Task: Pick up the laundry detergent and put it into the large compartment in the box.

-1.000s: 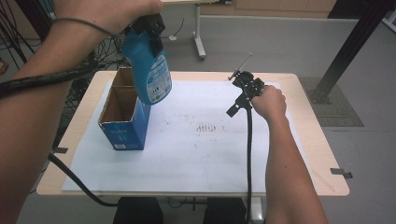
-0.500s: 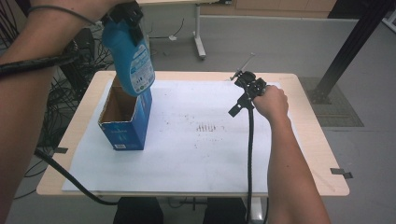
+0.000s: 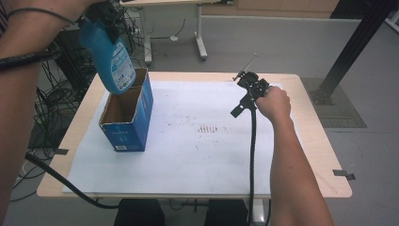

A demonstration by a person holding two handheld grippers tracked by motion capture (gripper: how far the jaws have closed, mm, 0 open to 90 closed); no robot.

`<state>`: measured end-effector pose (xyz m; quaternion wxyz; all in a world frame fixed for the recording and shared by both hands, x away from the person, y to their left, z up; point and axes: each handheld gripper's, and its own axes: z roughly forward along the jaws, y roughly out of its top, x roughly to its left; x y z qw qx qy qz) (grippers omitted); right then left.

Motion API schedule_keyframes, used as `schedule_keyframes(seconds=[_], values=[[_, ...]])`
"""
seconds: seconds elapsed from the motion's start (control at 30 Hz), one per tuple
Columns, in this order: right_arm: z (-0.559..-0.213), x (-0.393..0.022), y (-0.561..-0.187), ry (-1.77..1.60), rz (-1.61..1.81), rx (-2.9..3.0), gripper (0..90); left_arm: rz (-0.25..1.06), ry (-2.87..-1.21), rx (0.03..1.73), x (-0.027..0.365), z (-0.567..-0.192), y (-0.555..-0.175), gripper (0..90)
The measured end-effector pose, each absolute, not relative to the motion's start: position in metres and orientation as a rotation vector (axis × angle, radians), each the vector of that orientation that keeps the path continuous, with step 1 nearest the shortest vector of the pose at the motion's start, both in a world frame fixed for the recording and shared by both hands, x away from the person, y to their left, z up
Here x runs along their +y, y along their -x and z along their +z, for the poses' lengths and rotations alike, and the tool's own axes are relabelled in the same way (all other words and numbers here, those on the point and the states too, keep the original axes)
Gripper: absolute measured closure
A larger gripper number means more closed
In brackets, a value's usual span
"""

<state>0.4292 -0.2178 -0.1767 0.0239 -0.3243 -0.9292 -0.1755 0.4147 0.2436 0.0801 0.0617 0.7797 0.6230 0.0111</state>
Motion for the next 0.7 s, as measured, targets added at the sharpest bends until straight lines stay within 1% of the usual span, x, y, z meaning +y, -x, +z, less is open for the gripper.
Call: schedule_keyframes(seconds=[0.47,0.6,0.7], values=[[-0.181,-0.221,-0.429,1.008,-0.569,-2.860,3.5,0.040,-2.235,2.086,0.263,0.055,-0.427,36.9],[-0.183,-0.220,-0.429,1.006,-0.564,-2.860,3.5,0.001,-2.211,2.125,0.268,0.045,-0.433,36.9],[-0.185,-0.222,-0.429,1.003,-0.568,-2.860,3.5,-0.005,-2.204,2.145,0.269,0.038,-0.437,36.9]])
